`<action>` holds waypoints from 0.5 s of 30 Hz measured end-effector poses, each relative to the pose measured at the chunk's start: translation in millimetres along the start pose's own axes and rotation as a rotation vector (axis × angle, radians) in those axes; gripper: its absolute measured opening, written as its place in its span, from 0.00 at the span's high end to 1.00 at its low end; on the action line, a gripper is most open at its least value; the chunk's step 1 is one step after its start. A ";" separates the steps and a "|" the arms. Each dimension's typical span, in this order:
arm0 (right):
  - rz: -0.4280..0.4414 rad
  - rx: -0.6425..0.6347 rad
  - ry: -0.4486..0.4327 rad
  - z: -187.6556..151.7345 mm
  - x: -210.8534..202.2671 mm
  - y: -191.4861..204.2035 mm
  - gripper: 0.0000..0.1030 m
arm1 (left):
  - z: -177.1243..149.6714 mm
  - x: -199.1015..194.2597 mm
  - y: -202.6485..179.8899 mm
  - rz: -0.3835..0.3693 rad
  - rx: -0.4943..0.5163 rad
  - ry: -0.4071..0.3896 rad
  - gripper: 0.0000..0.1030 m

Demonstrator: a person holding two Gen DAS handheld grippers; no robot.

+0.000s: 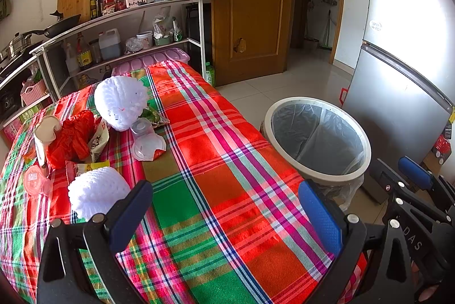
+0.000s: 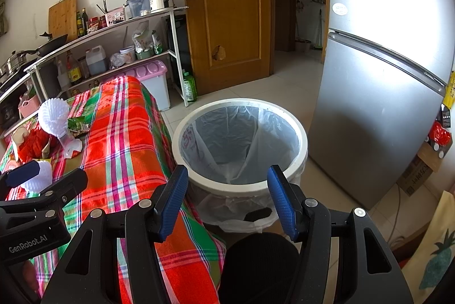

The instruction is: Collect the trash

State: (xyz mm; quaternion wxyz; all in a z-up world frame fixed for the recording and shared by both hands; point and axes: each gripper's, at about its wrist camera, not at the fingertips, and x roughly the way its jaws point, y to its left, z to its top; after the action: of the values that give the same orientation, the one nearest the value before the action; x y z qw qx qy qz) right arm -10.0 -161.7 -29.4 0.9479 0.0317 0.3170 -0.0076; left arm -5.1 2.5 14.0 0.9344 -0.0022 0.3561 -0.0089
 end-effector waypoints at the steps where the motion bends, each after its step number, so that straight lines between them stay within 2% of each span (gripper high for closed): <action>1: 0.000 0.001 0.000 0.1 -0.2 -0.5 0.43 | -0.2 -0.3 0.2 0.000 0.001 -0.001 0.00; 15: -0.001 0.000 0.001 0.0 0.0 -0.4 0.43 | -0.5 -0.6 0.6 0.002 -0.001 -0.004 0.00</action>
State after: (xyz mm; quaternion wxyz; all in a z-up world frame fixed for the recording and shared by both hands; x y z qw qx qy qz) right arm -10.1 -162.1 -29.4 0.9478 0.0316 0.3173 -0.0079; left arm -5.9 3.1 14.1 0.9352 -0.0024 0.3542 -0.0077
